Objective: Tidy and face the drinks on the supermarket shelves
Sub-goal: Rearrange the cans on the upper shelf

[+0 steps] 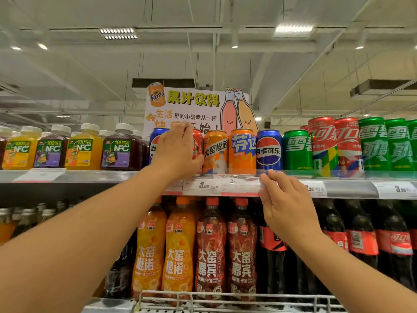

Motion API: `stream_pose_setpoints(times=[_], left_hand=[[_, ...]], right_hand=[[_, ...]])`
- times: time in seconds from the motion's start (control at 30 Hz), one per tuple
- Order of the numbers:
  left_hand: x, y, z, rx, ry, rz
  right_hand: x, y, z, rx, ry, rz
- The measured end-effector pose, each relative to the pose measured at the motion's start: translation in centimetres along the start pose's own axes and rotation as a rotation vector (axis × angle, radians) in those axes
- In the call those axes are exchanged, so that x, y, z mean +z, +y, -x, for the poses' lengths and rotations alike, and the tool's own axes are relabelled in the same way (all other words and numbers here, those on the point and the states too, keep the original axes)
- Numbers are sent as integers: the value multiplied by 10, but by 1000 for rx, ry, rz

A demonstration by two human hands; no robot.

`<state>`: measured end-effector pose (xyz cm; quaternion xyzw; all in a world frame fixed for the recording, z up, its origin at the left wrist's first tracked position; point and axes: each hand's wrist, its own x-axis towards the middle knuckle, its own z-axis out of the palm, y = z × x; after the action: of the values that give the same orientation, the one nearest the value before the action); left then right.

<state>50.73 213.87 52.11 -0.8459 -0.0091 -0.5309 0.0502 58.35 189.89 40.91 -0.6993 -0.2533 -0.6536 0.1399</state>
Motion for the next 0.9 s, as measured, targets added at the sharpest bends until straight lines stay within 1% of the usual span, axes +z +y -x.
stream_pose_setpoints(times=[0.1,0.27,0.4,0.5,0.57,0.67,0.73,0.8,0.87,0.9], left_hand=[[5,-5,-13,-53,-40,-55],[6,-5,-18,-77,-13,-106],[0,-4,-11,-43,59,-98],[-3,-1,4,45,159,-44],[-3,3,14,111,235,74],[-3,9,25,112,322,389],[-7,11,28,61,366,553],[-13,12,30,-30,399,674],[-19,13,37,-115,382,778],[-21,14,42,-155,347,852]], right_hand=[[0,0,1,7,-18,-5],[0,-1,1,31,-38,-22],[0,-3,2,35,-32,-19],[-1,-3,2,33,-37,-19],[-2,-4,2,35,-43,-23],[-3,-4,2,31,-42,-10],[-3,-3,2,30,-51,-9],[-3,-3,2,32,-64,-11],[-3,-2,2,35,-78,-14],[-3,-2,1,39,-88,-15]])
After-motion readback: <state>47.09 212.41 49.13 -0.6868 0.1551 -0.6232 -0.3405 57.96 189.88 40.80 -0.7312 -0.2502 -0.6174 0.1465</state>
